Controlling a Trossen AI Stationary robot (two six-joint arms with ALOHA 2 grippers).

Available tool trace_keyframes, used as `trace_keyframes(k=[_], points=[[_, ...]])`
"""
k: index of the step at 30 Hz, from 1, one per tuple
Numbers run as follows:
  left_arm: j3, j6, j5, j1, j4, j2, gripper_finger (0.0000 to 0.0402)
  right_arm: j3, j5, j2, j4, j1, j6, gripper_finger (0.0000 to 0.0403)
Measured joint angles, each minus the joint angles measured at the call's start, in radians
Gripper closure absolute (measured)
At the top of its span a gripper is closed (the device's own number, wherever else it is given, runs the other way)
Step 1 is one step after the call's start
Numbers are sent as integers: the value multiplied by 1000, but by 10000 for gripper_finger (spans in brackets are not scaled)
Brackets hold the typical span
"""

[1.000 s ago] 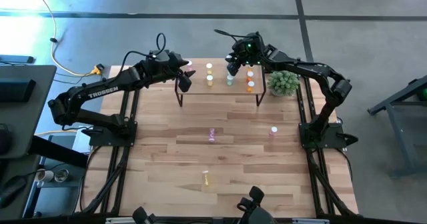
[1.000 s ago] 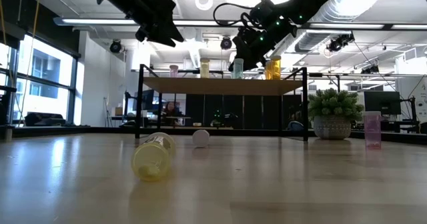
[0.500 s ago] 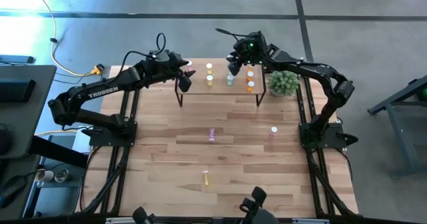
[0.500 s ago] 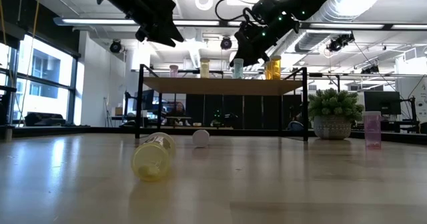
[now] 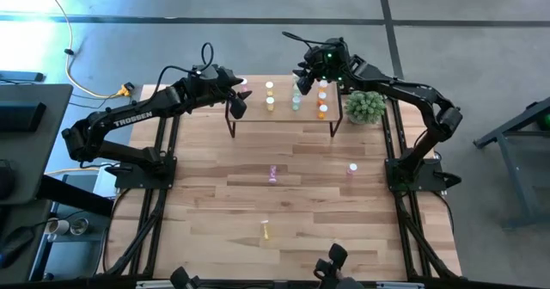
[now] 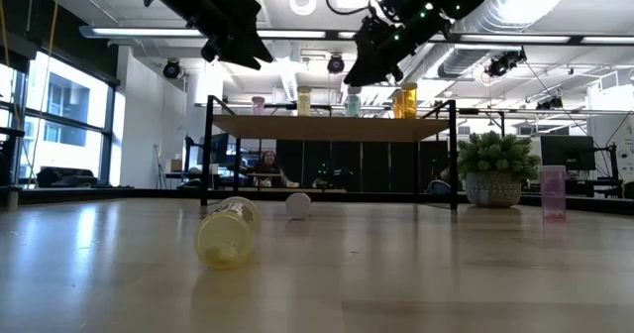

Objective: Pick and place medicine bottles onto shelf by color
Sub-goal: Put the right pink pill bottle aligned with the other pink pill bottle on the shelf

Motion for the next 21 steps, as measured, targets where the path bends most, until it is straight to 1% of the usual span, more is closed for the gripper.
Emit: trace_keyframes(k=[6, 10, 14, 21], points=[[0, 1, 6, -9, -9, 0, 163, 0, -5, -80, -79, 26, 0, 261], [0, 58, 6, -36, -9, 0, 163, 1, -7, -134, -133, 70, -1, 261], [0, 79, 0, -68, -16, 0, 163, 2, -8, -181, -201, 130, 0, 261], [0, 79, -5, -126, -50, 0, 163, 2, -8, -227, -391, 261, 18, 261]])
